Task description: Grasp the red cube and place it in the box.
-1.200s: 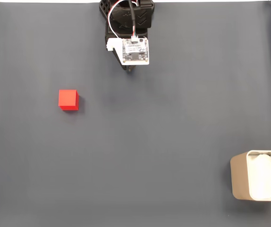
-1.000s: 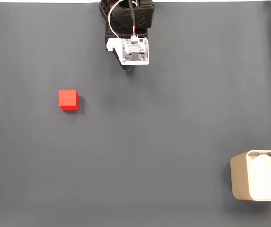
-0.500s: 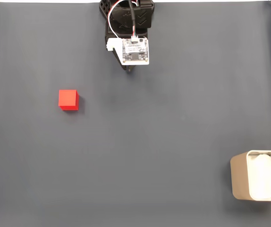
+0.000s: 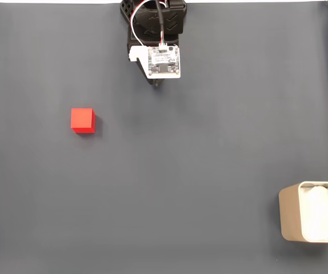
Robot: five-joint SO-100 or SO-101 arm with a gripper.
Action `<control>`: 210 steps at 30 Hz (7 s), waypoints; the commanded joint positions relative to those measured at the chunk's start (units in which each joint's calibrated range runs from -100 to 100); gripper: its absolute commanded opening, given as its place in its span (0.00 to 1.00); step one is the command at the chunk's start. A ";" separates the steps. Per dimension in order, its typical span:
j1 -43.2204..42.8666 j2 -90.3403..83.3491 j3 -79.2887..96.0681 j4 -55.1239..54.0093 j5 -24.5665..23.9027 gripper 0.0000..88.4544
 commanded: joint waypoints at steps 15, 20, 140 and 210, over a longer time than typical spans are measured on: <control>1.86 2.08 -3.93 -23.39 0.78 0.00; 0.23 5.89 -13.87 -30.27 1.32 0.00; 33.96 76.78 -38.14 -51.75 6.69 0.42; 28.85 73.83 -33.58 -53.22 8.30 0.05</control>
